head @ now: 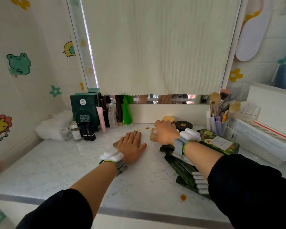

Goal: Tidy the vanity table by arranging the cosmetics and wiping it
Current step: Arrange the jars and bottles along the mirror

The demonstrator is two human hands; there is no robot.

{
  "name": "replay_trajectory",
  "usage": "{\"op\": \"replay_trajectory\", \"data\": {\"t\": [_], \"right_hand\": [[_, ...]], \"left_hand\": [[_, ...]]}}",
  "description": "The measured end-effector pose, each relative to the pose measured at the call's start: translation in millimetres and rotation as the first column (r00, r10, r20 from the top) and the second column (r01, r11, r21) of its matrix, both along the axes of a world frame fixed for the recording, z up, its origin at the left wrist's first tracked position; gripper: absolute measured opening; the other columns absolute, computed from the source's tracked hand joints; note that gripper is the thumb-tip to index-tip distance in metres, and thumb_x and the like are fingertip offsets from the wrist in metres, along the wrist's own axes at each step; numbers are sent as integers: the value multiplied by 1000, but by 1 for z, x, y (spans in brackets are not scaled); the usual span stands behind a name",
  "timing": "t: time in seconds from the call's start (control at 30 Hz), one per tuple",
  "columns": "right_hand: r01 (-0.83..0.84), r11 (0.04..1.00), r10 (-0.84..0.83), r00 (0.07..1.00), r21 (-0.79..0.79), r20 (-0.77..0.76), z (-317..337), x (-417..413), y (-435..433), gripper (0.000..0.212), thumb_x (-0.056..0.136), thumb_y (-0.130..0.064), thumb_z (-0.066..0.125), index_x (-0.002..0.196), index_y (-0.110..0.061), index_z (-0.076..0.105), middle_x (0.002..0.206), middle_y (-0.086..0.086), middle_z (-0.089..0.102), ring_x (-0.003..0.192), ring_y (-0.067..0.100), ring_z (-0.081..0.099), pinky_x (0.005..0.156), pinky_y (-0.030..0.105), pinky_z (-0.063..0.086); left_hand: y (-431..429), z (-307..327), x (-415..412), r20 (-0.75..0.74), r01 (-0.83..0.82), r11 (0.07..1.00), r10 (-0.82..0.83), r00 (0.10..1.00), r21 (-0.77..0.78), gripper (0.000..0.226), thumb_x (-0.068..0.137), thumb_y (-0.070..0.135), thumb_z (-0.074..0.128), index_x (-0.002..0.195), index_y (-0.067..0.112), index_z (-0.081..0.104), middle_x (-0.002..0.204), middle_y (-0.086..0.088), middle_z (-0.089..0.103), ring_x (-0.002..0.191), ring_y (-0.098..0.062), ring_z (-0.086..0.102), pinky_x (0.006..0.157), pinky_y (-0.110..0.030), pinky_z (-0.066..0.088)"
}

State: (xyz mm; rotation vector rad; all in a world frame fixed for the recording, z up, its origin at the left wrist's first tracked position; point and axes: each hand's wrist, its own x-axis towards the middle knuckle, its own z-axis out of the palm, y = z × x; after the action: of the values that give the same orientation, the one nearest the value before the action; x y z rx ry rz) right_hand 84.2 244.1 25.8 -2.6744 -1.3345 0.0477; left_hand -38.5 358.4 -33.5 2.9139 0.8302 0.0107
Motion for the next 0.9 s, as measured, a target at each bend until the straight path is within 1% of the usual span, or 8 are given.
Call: {"op": "replay_trajectory", "data": {"t": [0.1,0.2,0.4,0.5,0.57,0.7,0.8,0.9], "right_hand": [[-14,996,12,1000,-84,-24,-2,11,7,64,84,-42,64,132,-8,39,135,15,42,126,35,35,99,42,32],[-31,990,28,999,-138,-27,-3,18,10,67,83,-45,64,134,-8,39,135,15,42,127,35,33,99,42,33],[-37,987,42,999,-156,26,-8,26,9,58,86,-40,60,132,-8,43,136,16,40,127,35,32,99,40,30],[-47,984,53,998,-171,33,-7,28,6,48,89,-37,58,125,-7,47,131,17,43,123,35,34,96,41,31],[-51,984,58,998,-173,31,-5,29,3,45,88,-38,60,120,-7,50,127,16,45,120,35,35,92,41,32],[-55,988,54,999,-145,-7,-3,29,-1,40,86,-36,63,112,-6,56,116,14,52,114,35,39,82,39,29],[-63,989,61,998,-134,-17,-3,29,-4,37,85,-33,65,108,-6,56,107,12,52,108,32,40,79,37,30],[-83,988,78,996,-133,-40,-3,32,-8,39,84,-35,67,108,-7,57,101,8,49,104,29,41,79,36,30]], "left_hand": [[9,0,13,1,5,1000,-5,1000,-10,67,99,54,15,153,22,-8,161,0,-10,149,-18,-7,121,-36,-3],[18,1,27,13,-1,999,1,1000,-37,65,101,48,17,153,18,-7,162,-3,-8,149,-19,-5,121,-34,-2],[25,8,54,15,5,994,-3,1000,-105,63,103,40,20,153,12,-5,162,-7,-4,149,-21,0,120,-32,0],[25,15,68,7,44,987,-43,999,-152,61,103,34,23,153,9,-3,161,-12,-1,149,-25,2,119,-33,3],[22,17,74,14,82,981,-81,997,-177,59,104,29,24,153,7,-1,161,-13,1,149,-27,5,120,-33,6],[11,19,67,97,175,953,-155,983,-246,56,103,18,30,154,12,7,160,-10,11,147,-23,16,116,-26,11],[16,16,54,163,176,928,-127,978,-329,56,104,20,30,154,18,7,160,-6,17,144,-21,24,114,-24,15],[25,17,54,157,114,950,-70,985,-290,58,104,26,30,154,15,2,160,-7,13,145,-22,20,115,-29,12]]}}
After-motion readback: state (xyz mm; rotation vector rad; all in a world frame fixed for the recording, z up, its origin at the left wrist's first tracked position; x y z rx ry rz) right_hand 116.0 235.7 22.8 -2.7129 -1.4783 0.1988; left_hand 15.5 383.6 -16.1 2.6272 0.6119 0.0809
